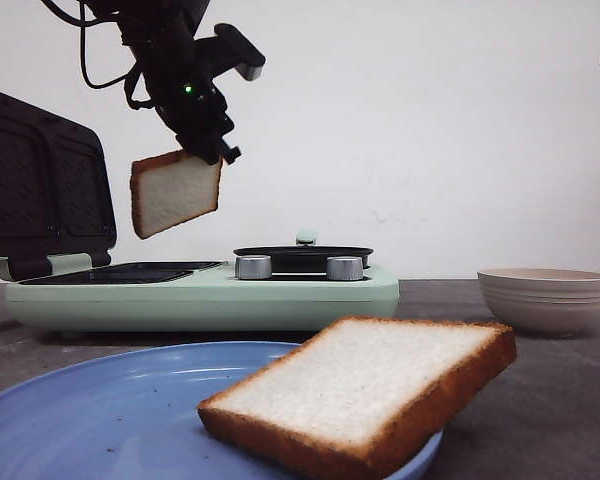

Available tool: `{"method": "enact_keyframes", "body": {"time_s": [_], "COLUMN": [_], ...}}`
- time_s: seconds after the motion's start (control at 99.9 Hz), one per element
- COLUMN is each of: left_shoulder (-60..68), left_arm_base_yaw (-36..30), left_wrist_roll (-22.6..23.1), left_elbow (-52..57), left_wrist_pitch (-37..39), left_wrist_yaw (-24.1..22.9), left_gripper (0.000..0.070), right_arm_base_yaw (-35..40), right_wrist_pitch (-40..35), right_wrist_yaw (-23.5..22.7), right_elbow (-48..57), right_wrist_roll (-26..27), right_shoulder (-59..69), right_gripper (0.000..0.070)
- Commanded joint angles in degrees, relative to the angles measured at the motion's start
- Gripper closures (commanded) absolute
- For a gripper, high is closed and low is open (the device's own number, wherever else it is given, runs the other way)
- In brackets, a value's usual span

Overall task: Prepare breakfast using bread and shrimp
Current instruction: 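Lift the bread slice with the left gripper toward the sandwich maker, then lower the bread into the sandwich maker plate and open the left gripper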

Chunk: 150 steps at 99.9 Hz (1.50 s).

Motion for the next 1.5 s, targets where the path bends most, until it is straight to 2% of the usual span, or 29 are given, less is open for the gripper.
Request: {"method": "enact_keyframes", "body": {"time_s": [0.0,0.09,0.18,0.46,0.51,0.62,0.67,0.811,0.971,1.111,1.491], "left_shoulder": [1.4,1.4,1.6,2.3,2.3,2.3,2.3,2.3,2.3,2.5,2.6], "left_arm_base_yaw": [0.0,0.7,1.2,3.4,3.5,3.8,4.1,4.2,4.2,4.2,4.2], "left_wrist_roll": [4.7,2.8,3.0,8.0,3.9,-15.1,-18.8,-19.4,-25.2,-27.8,-29.1], "left_elbow": [1.4,1.4,1.4,1.4,1.4,1.4,1.4,1.4,1.4,1.4,1.9], "left_wrist_pitch": [0.2,-0.5,-1.7,-3.5,-3.3,-2.1,-2.7,-4.9,-4.9,-5.2,-4.0], "left_wrist_yaw": [-0.2,-0.2,0.9,8.0,6.8,-1.9,-3.1,-4.0,-6.4,-6.9,-7.4], "left_gripper": [0.0697,0.0697,0.0697,0.0697,0.0697,0.0697,0.0697,0.0697,0.0697,0.0697,0.0697], "right_arm_base_yaw": [0.2,0.2,0.2,0.9,0.9,0.9,0.9,0.9,0.9,0.9,0.9], "right_wrist_pitch": [0.5,0.5,0.5,0.4,0.4,0.5,0.5,0.5,0.5,0.4,0.4], "right_wrist_yaw": [0.9,1.7,1.6,1.6,1.6,1.7,1.7,2.3,2.3,2.3,2.3], "right_elbow": [0.6,0.6,0.6,0.6,0.6,0.6,0.6,0.6,0.6,0.6,0.6], "right_wrist_roll": [-1.6,-1.8,-2.2,-2.2,-2.2,-2.3,-2.3,-2.3,-2.3,-2.2,-2.2], "right_shoulder": [0.0,0.0,0.0,0.0,0.0,0.0,0.0,0.0,0.0,0.0,0.0], "right_gripper": [0.0191,0.0191,0.0191,0.0191,0.0191,0.0191,0.0191,0.0191,0.0191,0.0191,0.0191]}}
